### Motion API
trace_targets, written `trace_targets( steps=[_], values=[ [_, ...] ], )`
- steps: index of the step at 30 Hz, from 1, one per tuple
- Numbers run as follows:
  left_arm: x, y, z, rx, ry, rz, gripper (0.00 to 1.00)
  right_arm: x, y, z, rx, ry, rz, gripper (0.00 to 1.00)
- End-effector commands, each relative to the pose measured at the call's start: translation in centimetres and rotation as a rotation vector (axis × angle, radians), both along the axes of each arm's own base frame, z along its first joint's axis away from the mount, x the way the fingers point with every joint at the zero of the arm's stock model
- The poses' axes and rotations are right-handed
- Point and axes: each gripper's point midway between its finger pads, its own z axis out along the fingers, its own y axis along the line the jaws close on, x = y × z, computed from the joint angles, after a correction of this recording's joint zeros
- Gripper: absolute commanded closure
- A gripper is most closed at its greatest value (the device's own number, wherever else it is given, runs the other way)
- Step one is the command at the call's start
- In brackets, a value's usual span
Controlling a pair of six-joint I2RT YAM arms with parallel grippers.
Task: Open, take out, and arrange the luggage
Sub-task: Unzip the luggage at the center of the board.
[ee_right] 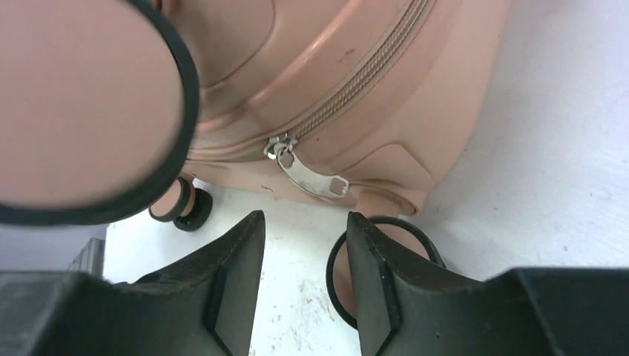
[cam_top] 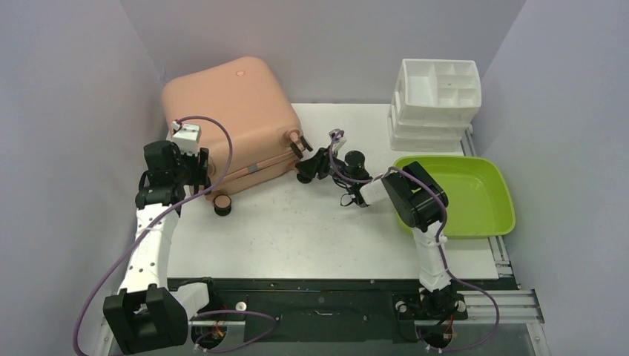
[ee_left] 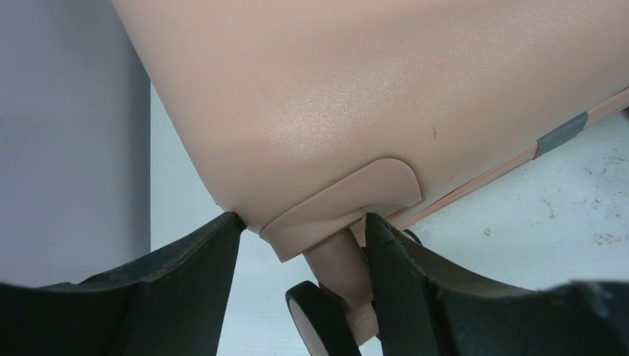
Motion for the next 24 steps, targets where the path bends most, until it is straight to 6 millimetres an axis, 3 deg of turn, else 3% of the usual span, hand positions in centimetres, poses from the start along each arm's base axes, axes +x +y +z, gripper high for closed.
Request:
trace_targets(
  steps=[1,10,17,24],
  values=[
    [-4.2,0.7,-7.0,0.007,0.277,0.02,0.42,-0.8,0.6,5.5,0.013,-0.252,0.008,0.59],
    [-4.2,0.6,-6.7,-0.015,0.265,0.015,0.42,0.4,0.7,4.5,-0.067,-0.278,-0.1,0.6],
    [-4.3,0.8,-6.6,-0.023,0.263,0.019,0.42,2.1,-0.3,4.2,-0.085,-0.205,-0.224,0.64],
    [-4.4,0.7,-6.5,-0.037,0.259,0.019,0.42,2.1,-1.3,5.4,-0.077,-0.215,-0.276,0.64]
  ],
)
